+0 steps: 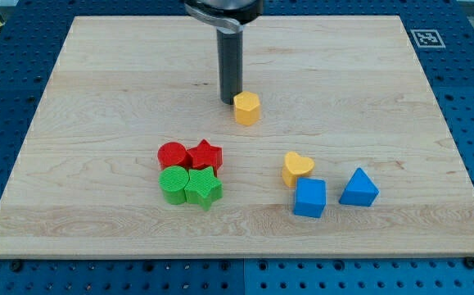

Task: Move the yellow hexagon to the right side of the yellow heart

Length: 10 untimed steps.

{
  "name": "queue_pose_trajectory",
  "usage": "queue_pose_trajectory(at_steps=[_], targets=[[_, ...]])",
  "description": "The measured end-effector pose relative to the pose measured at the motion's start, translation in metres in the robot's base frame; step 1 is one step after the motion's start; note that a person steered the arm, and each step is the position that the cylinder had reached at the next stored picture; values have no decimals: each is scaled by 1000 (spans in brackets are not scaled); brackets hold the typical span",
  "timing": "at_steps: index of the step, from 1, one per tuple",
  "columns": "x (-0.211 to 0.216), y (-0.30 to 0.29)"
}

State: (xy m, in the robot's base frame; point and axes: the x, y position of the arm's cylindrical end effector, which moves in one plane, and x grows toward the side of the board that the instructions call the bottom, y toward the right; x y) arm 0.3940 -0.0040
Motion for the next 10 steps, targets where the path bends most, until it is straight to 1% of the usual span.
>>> queue_pose_trajectory(at_steps=[2, 3, 4, 5, 6, 8, 10], targets=[[1, 32], [1, 36], [-2, 34], [-24, 17], [-19, -1], [13, -2], [38, 41]])
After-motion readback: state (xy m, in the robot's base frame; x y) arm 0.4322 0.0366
